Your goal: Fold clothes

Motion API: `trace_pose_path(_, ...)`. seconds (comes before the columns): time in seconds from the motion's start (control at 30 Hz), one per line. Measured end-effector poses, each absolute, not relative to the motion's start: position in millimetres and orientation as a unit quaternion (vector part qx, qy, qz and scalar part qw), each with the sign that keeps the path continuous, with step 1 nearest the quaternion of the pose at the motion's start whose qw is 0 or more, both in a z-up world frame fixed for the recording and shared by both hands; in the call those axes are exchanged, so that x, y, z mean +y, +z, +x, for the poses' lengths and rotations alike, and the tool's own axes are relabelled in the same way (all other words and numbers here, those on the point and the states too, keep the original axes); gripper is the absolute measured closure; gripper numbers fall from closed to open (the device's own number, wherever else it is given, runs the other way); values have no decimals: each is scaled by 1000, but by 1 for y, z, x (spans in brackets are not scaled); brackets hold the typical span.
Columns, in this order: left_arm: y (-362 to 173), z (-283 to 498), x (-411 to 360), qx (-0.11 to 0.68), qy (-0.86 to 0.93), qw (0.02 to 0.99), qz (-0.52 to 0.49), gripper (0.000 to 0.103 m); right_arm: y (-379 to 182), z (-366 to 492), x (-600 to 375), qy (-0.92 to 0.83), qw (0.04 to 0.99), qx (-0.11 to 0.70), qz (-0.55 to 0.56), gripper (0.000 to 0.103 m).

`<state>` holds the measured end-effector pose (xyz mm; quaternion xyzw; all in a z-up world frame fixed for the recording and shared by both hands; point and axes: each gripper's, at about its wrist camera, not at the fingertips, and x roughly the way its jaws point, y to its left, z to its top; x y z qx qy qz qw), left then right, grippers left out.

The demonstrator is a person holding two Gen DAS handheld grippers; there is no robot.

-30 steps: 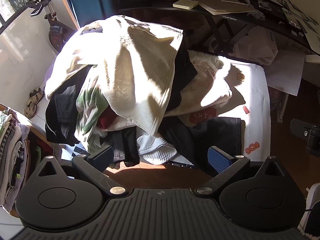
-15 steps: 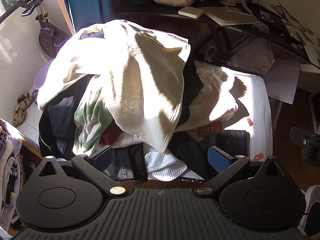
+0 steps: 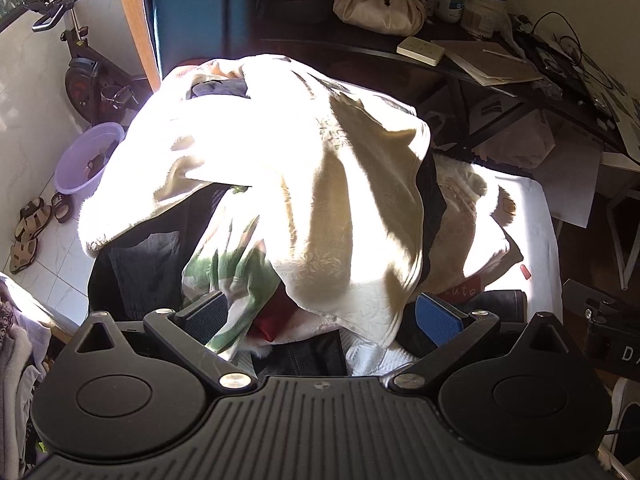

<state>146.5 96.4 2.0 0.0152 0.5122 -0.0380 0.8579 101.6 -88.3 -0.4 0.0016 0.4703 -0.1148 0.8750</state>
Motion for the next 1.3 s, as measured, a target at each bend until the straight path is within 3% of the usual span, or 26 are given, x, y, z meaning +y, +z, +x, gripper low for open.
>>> trace_pose_path(0.47,-9,167,174,515,17,857,-12,1,-10,128,-25,-125,863,489,-1,1)
trace_pose_path(0.67,6,175,193,445,144,883,32,1,-9,134,-29,-131,869,476,15,1)
trace_pose_path(0.87,26,178,247,337,182,907,-175,1,-1,149,-43,-119,893,434,31,1)
trace_pose_path(1.07,51,206,240,257,212,940,-73,1,-4,176,-64,-100,905,411,38,1)
trace_pose_path(1.3,51,224,224,190,181,957,-121,1,-20,219,-101,-65,908,410,52,1)
